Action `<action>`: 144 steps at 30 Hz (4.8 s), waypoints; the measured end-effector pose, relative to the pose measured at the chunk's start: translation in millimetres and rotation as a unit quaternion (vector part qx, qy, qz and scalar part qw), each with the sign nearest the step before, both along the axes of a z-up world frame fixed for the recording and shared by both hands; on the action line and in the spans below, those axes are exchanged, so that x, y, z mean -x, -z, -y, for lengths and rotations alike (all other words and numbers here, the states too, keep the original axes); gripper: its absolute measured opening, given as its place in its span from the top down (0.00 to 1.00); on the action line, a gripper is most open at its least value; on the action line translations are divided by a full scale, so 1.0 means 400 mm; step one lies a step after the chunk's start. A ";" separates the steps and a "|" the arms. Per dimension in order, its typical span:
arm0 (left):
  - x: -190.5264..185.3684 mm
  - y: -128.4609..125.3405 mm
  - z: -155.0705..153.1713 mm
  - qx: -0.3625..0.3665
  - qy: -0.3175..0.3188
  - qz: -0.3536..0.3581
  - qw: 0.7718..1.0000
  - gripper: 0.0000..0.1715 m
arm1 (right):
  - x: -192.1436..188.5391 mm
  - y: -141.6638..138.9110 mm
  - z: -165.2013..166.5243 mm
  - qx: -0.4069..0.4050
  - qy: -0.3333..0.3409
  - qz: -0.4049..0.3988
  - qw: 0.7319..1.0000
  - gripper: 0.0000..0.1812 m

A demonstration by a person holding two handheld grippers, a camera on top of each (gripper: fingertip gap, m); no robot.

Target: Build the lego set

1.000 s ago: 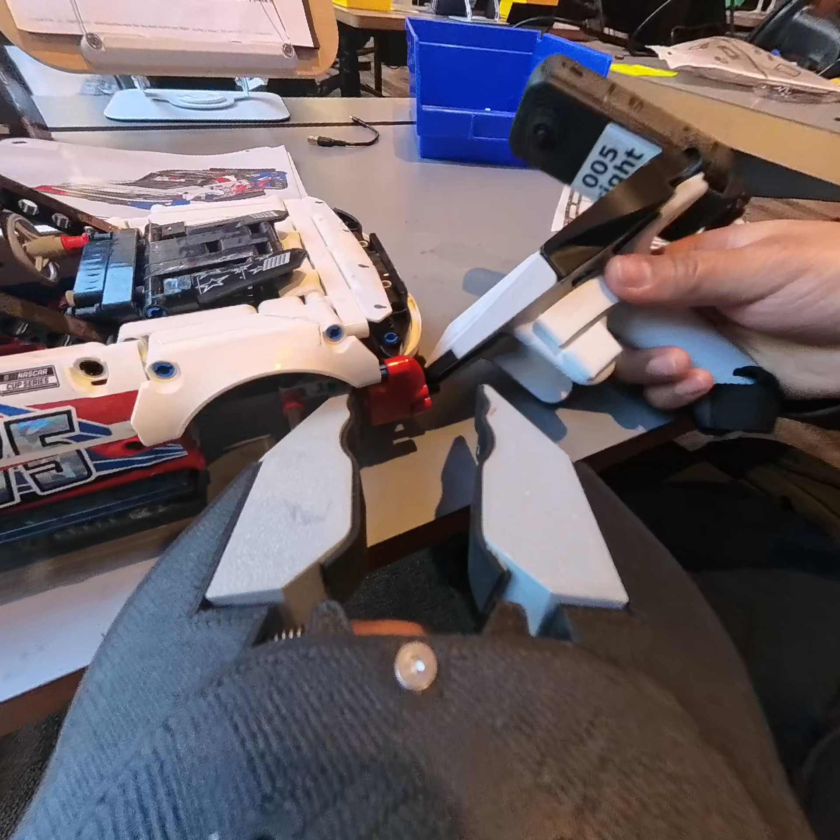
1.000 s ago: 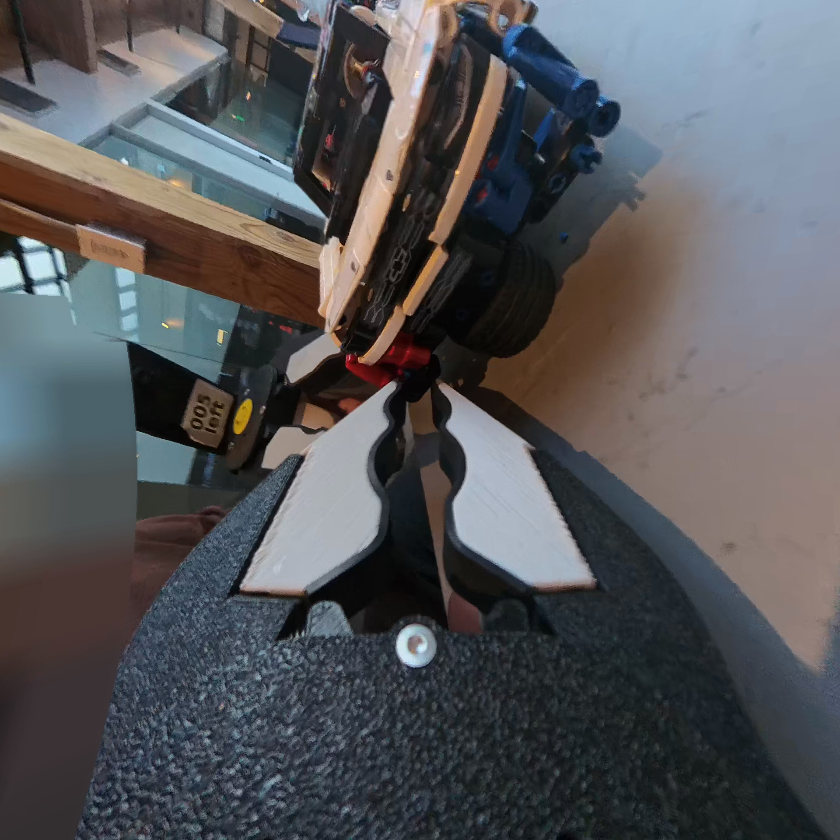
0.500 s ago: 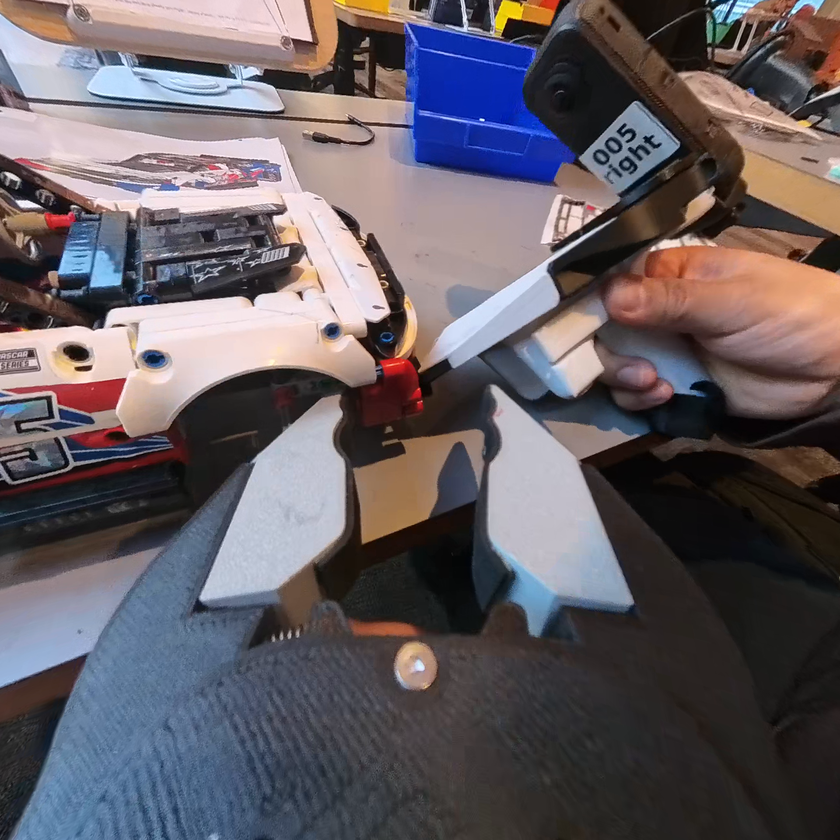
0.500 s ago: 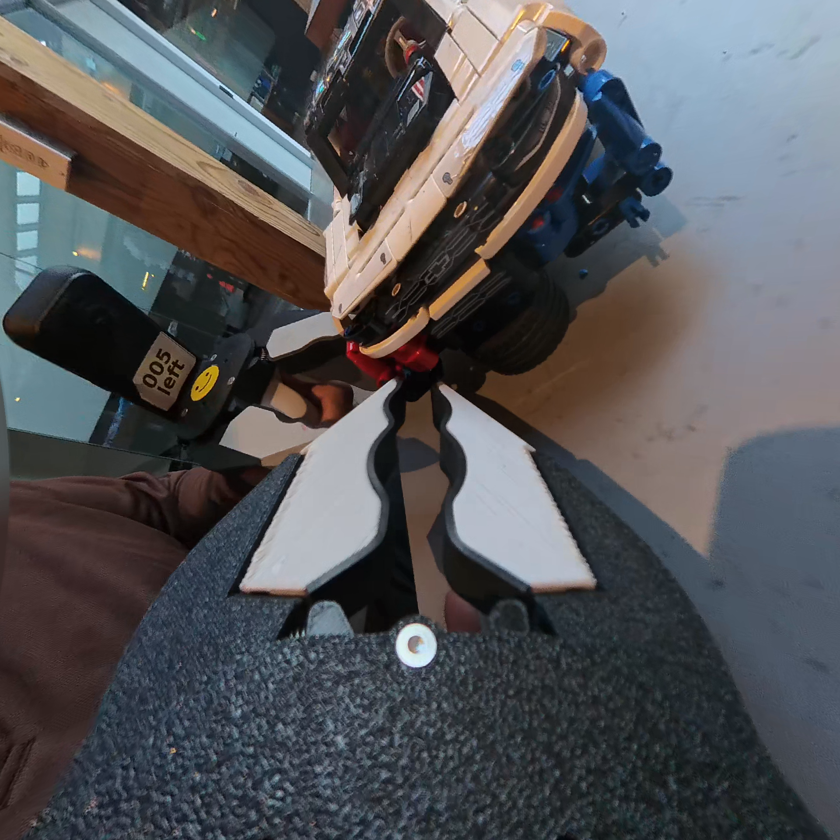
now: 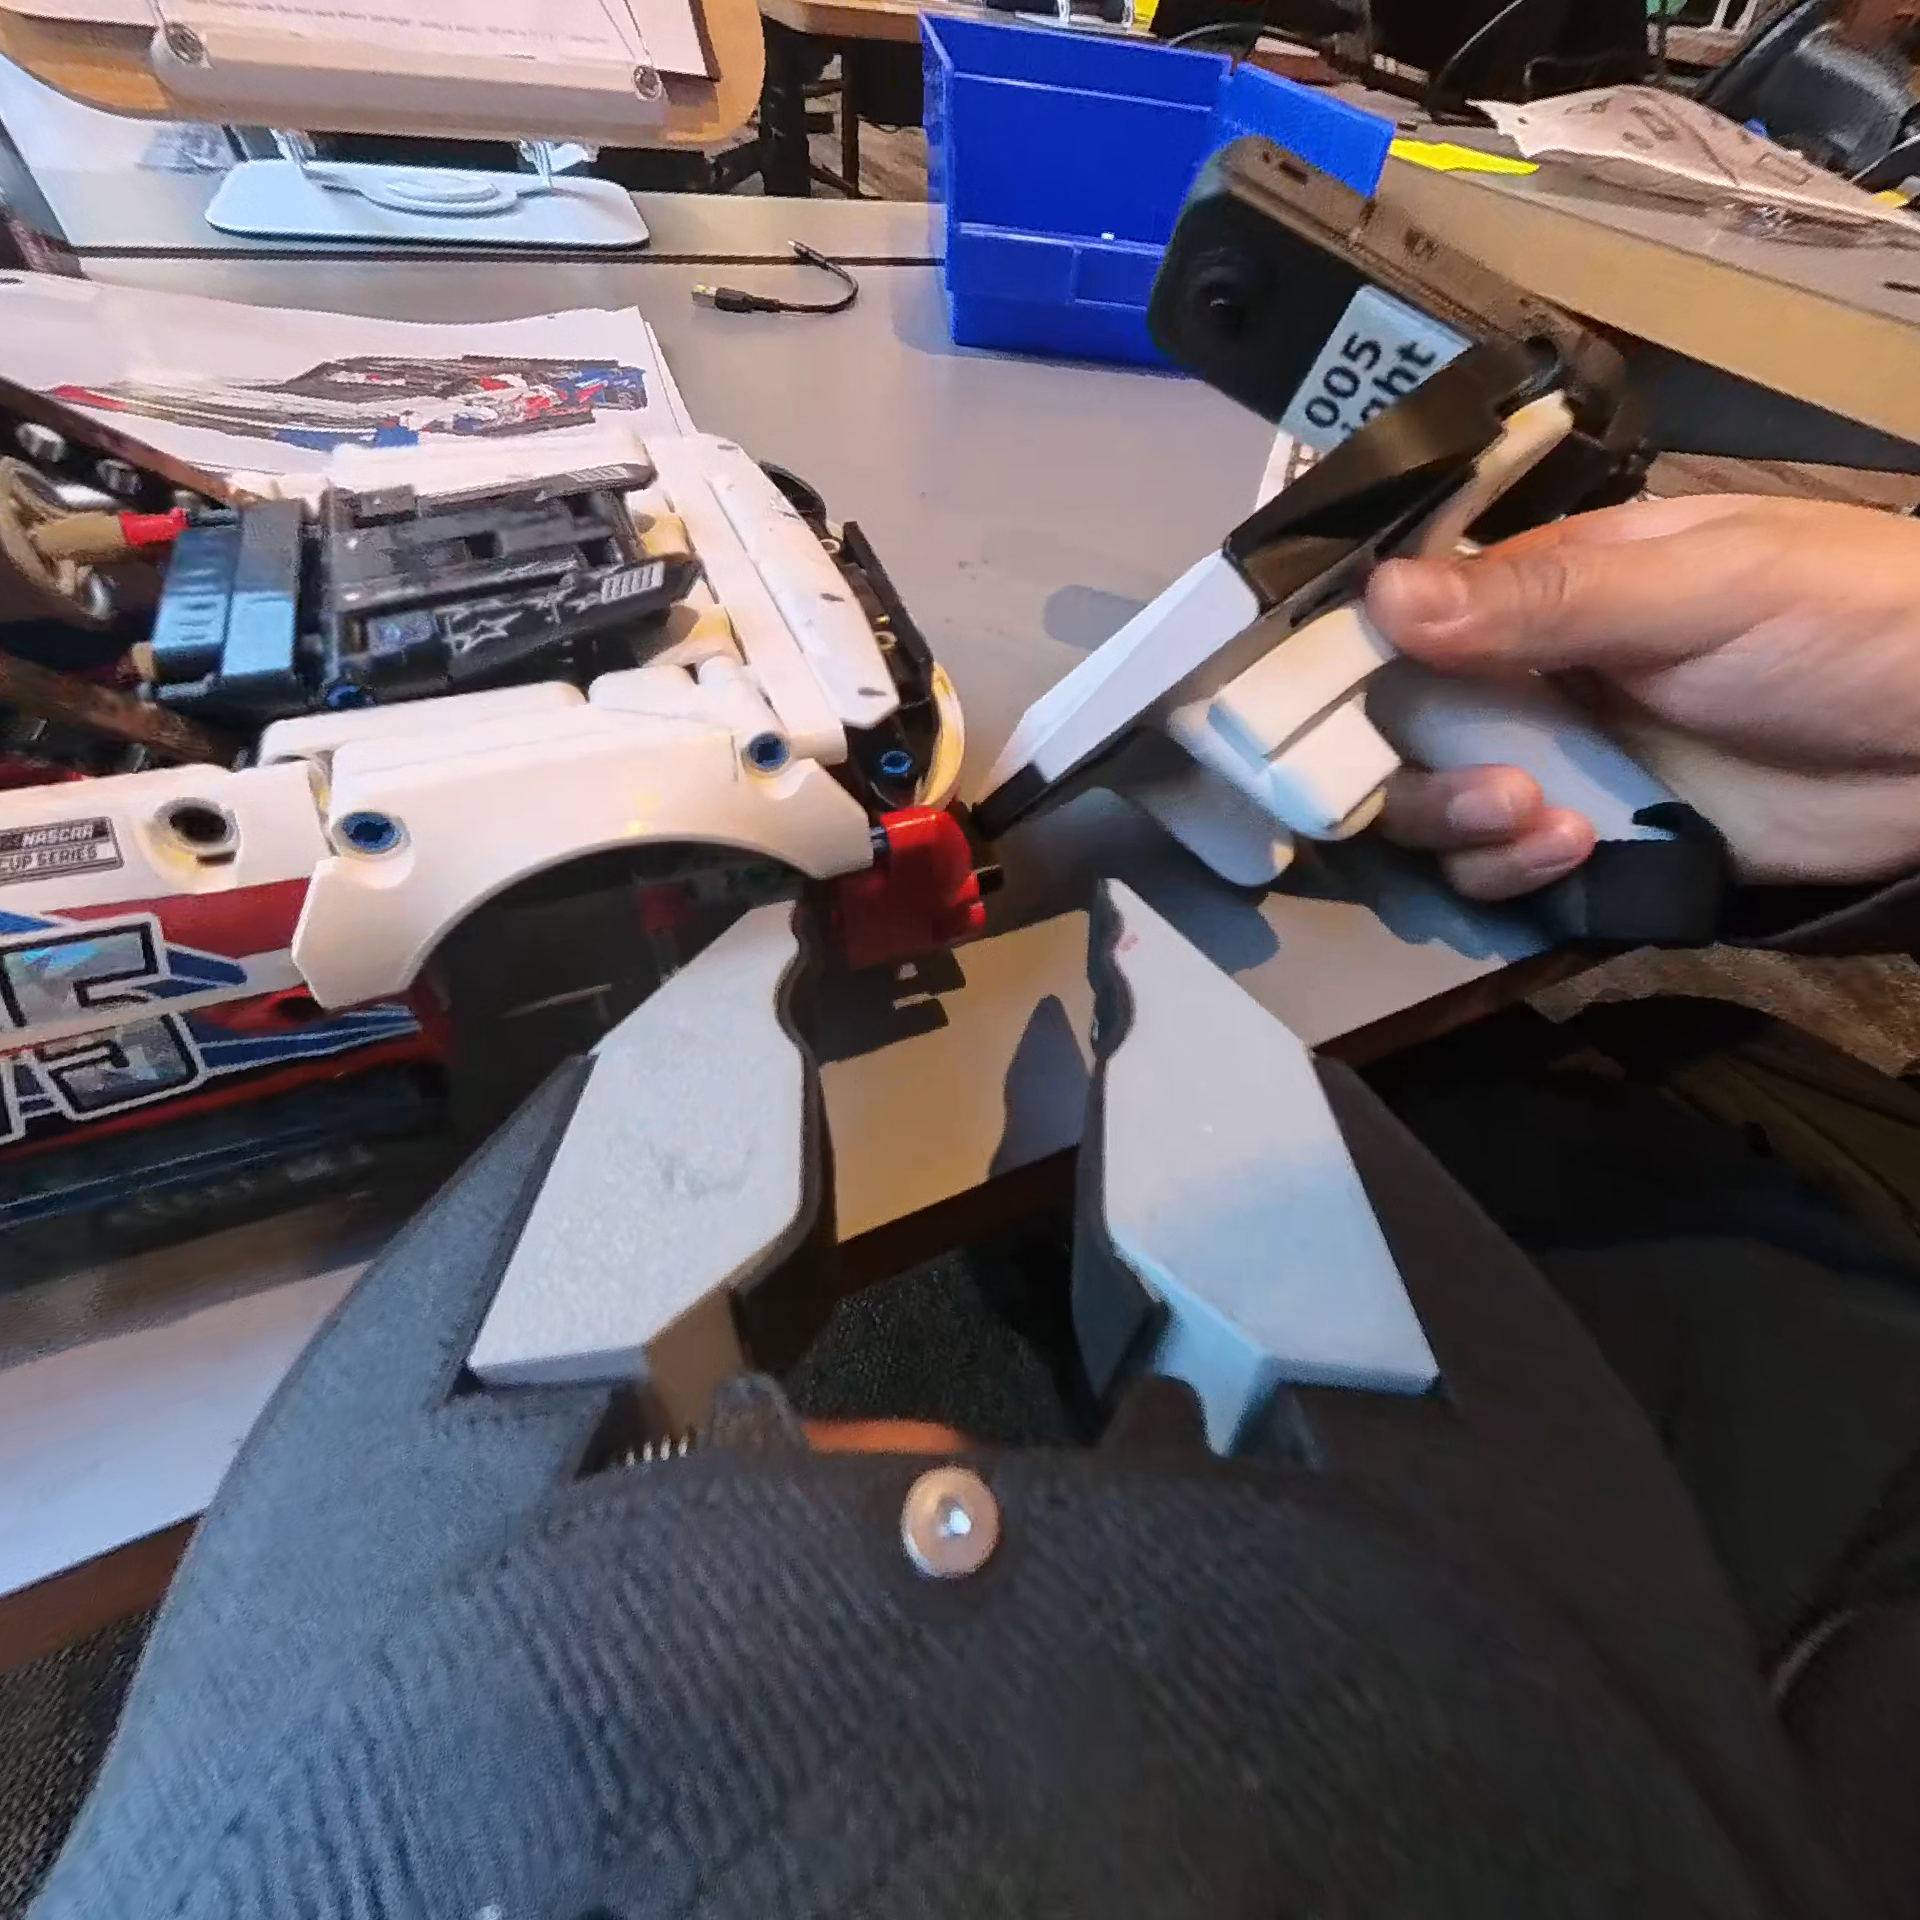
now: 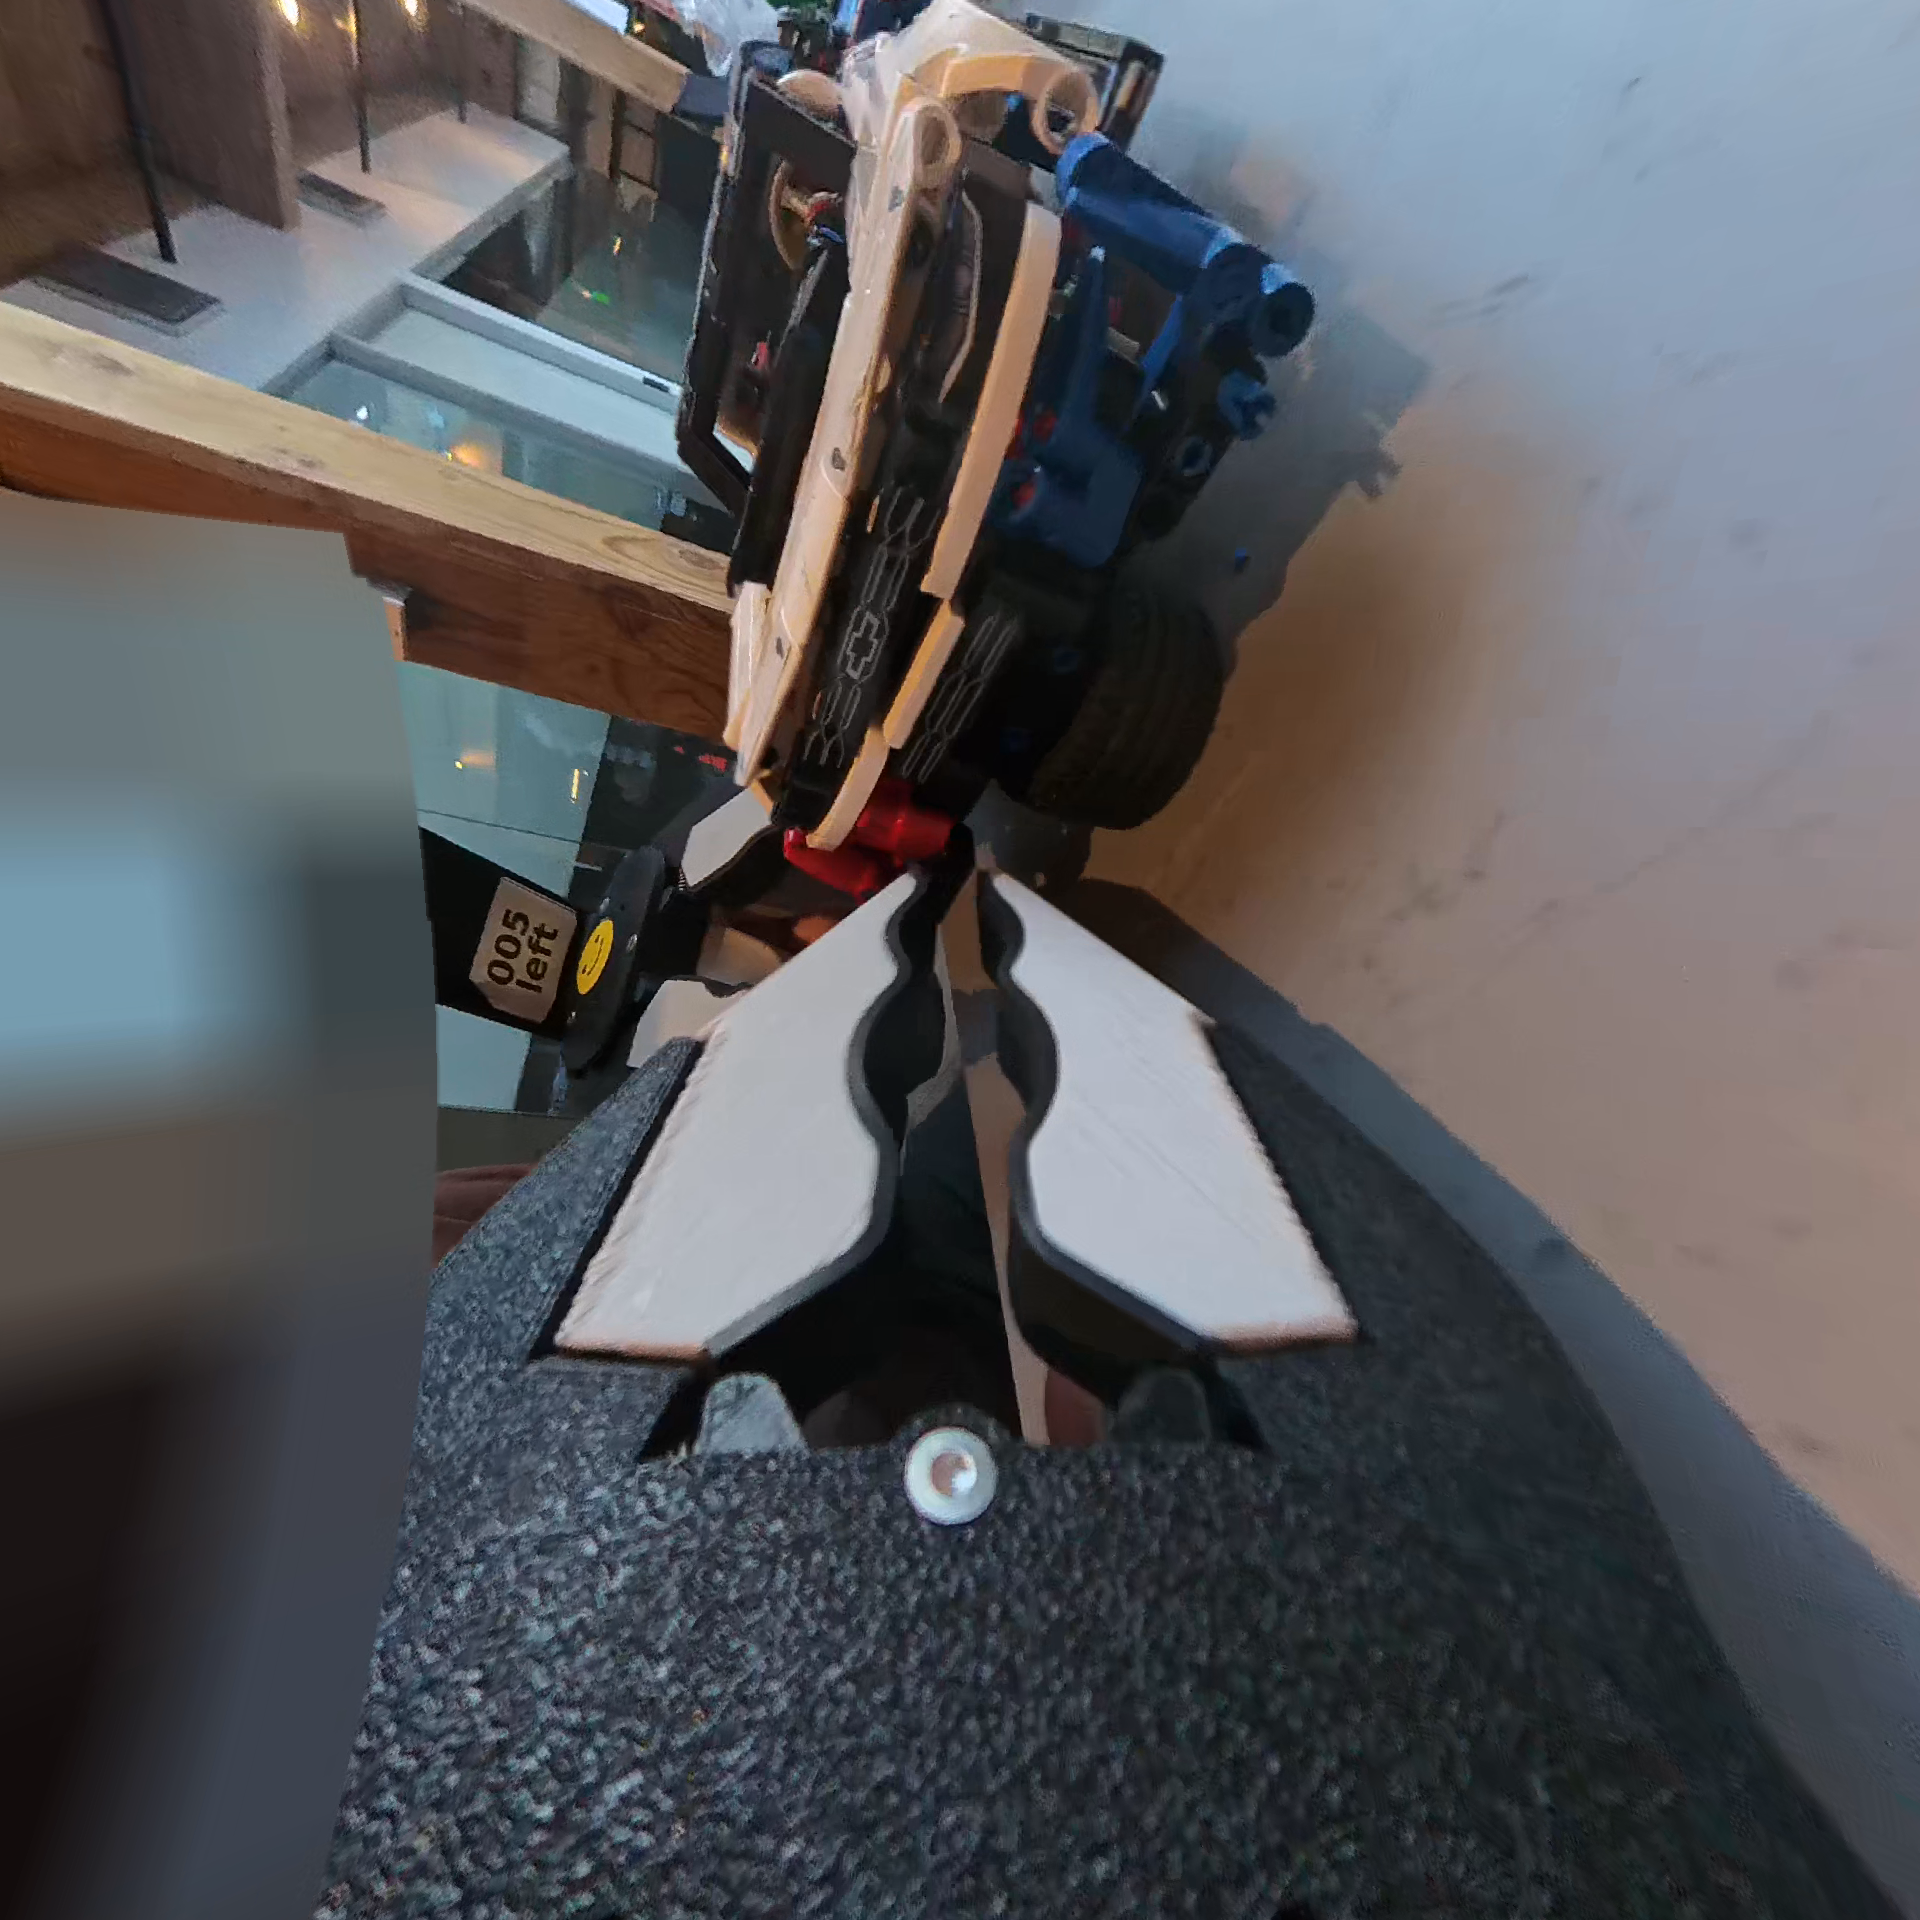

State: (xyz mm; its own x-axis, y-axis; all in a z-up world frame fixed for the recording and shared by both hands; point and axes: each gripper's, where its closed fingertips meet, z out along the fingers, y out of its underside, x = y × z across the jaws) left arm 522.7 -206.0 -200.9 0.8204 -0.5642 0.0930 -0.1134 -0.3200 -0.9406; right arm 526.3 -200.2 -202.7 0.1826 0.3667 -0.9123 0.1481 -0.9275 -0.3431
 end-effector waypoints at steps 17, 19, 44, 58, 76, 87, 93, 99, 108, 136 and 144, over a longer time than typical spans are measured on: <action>0.004 0.010 -0.009 -0.002 -0.020 -0.036 0.999 0.76 | 0.012 0.001 0.007 -0.005 -0.015 0.005 1.000 0.95; 0.009 0.011 -0.015 -0.006 -0.028 -0.049 0.998 0.79 | 0.011 0.002 0.006 -0.008 -0.017 0.006 1.000 0.95; 0.016 0.015 -0.016 0.000 -0.026 -0.058 0.998 0.76 | 0.031 0.005 0.007 -0.054 -0.029 0.024 0.998 0.96; 0.027 0.010 -0.025 -0.032 -0.062 -0.068 0.995 0.82 | 0.017 -0.007 0.010 -0.017 -0.020 -0.004 1.000 1.00; 0.029 0.013 -0.026 -0.015 -0.060 -0.060 0.996 0.82 | 0.027 -0.006 0.014 -0.020 -0.022 -0.002 1.000 1.00; 0.044 0.014 -0.032 -0.001 -0.072 -0.070 0.995 0.83 | 0.044 -0.005 0.008 -0.032 -0.030 0.003 0.999 1.00; 0.044 0.015 -0.029 -0.001 -0.062 -0.076 0.995 0.83 | 0.047 -0.004 0.008 -0.048 -0.045 0.010 0.998 1.00; 0.049 0.015 -0.034 0.001 -0.077 -0.082 0.994 0.83 | 0.053 -0.004 0.004 -0.049 -0.053 0.010 0.997 1.00; 0.047 0.011 -0.026 -0.034 -0.067 -0.081 0.994 0.82 | 0.035 0.003 0.011 -0.041 -0.033 0.019 0.998 0.98; 0.051 0.016 -0.023 -0.030 -0.032 -0.110 0.993 0.82 | 0.070 0.002 0.020 0.019 -0.061 -0.002 0.998 0.97; 0.059 0.010 -0.022 -0.053 -0.050 -0.105 0.992 0.81 | 0.008 0.007 0.039 -0.017 -0.061 0.021 0.998 0.89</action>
